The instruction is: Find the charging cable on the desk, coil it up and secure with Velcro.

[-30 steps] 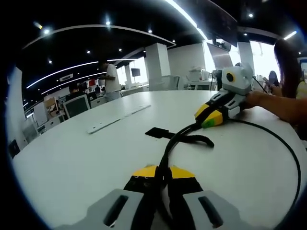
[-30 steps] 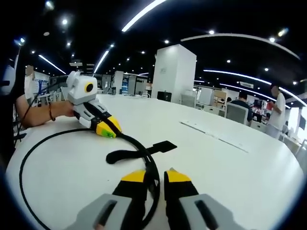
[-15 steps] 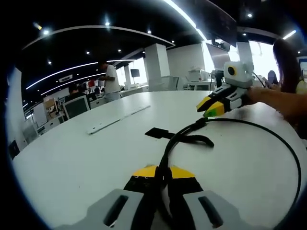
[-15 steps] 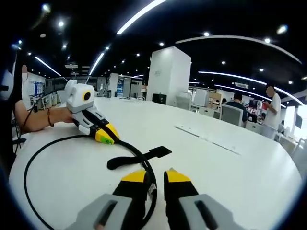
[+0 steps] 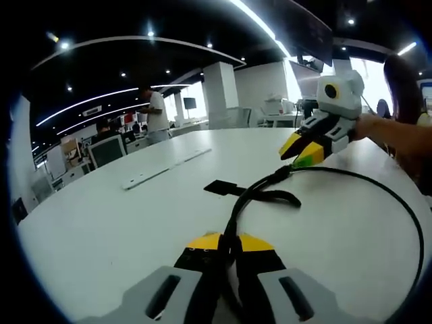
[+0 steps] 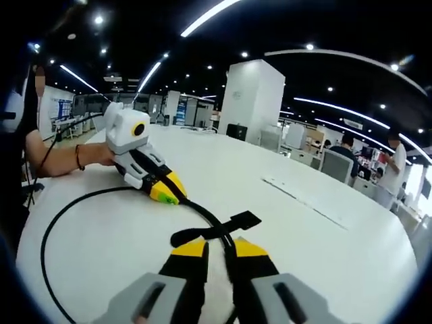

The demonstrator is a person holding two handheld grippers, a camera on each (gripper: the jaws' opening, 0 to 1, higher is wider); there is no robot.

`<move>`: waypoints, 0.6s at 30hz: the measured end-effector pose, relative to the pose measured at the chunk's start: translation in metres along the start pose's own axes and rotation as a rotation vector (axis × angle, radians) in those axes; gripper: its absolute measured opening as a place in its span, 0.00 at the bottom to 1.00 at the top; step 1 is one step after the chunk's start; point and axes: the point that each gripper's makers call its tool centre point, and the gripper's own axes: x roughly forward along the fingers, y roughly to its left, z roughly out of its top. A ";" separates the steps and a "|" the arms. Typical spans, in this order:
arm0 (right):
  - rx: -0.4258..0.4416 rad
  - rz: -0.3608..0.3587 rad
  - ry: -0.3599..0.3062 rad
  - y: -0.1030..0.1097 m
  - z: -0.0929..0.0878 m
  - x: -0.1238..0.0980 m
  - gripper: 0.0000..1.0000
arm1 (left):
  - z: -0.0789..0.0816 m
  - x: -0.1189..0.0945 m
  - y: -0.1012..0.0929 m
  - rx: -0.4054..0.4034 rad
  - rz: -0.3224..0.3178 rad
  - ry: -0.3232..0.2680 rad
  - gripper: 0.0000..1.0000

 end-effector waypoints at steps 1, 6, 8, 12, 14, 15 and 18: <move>-0.009 0.002 0.009 0.001 -0.001 0.001 0.15 | 0.000 0.000 0.000 -0.001 0.000 0.000 0.08; -0.068 0.020 0.049 0.010 -0.007 0.007 0.14 | 0.001 0.000 0.001 0.000 0.000 0.000 0.08; -0.108 0.018 0.069 0.009 -0.011 0.008 0.14 | 0.001 0.000 0.001 0.001 0.000 0.000 0.08; -0.169 0.028 0.096 0.012 -0.015 0.010 0.14 | 0.002 0.000 0.002 0.002 -0.001 0.000 0.08; -0.209 0.025 0.112 0.012 -0.016 0.011 0.14 | 0.002 0.000 0.002 0.003 0.000 0.001 0.08; -0.222 0.026 0.115 0.010 -0.016 0.012 0.14 | 0.002 0.000 0.003 0.004 0.000 0.001 0.08; -0.266 0.040 0.130 0.012 -0.017 0.013 0.14 | 0.002 0.001 0.003 0.004 0.000 0.001 0.08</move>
